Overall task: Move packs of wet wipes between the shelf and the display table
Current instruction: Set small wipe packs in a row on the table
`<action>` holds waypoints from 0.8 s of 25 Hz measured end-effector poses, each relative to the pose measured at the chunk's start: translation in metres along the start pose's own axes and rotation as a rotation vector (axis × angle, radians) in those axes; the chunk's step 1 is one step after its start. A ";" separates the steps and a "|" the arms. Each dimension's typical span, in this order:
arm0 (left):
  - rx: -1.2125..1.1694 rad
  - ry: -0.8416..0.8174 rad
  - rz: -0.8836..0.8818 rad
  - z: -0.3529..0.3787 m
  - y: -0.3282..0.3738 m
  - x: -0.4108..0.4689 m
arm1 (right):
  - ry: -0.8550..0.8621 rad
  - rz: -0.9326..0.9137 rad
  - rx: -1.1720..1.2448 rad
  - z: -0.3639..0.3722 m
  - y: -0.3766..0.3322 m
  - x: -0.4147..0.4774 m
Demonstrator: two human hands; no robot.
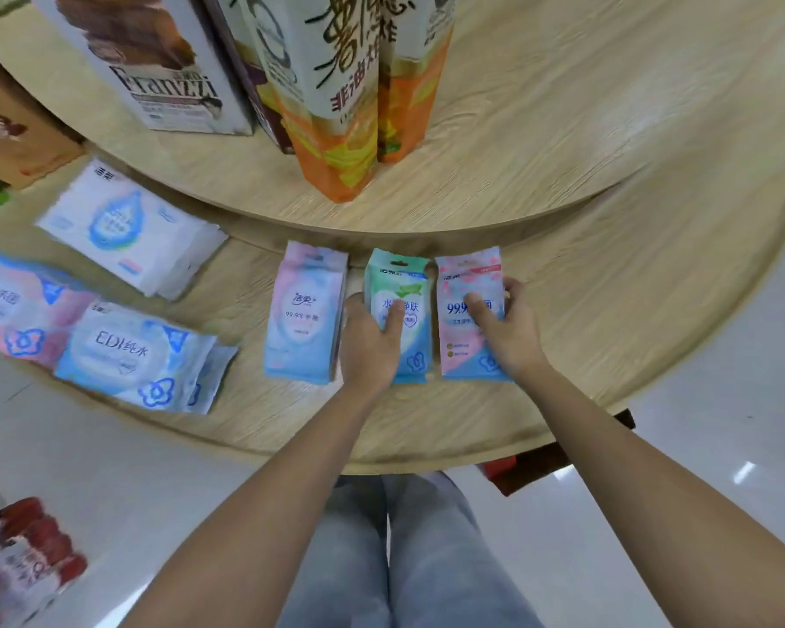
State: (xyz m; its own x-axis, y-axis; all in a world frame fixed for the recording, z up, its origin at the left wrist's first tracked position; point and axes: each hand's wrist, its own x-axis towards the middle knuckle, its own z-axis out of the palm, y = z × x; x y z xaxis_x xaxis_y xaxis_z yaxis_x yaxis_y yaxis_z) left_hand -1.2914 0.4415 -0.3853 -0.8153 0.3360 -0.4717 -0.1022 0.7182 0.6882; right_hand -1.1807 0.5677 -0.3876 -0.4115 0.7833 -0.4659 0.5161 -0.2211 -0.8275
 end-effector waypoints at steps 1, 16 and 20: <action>0.027 0.017 0.006 0.003 0.000 0.000 | -0.002 -0.014 -0.056 0.000 0.004 0.006; 0.332 0.114 0.024 0.029 0.003 0.009 | 0.252 -0.057 -0.576 0.010 0.028 0.028; 0.425 0.018 0.101 -0.001 0.025 0.003 | 0.107 0.000 -0.377 -0.026 0.003 0.024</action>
State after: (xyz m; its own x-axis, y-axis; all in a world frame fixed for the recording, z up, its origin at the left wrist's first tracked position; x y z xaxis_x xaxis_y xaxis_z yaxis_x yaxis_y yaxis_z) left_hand -1.2970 0.4599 -0.3683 -0.8194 0.4092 -0.4015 0.2187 0.8705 0.4409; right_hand -1.1695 0.6012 -0.3928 -0.3413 0.8437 -0.4142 0.7642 -0.0075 -0.6449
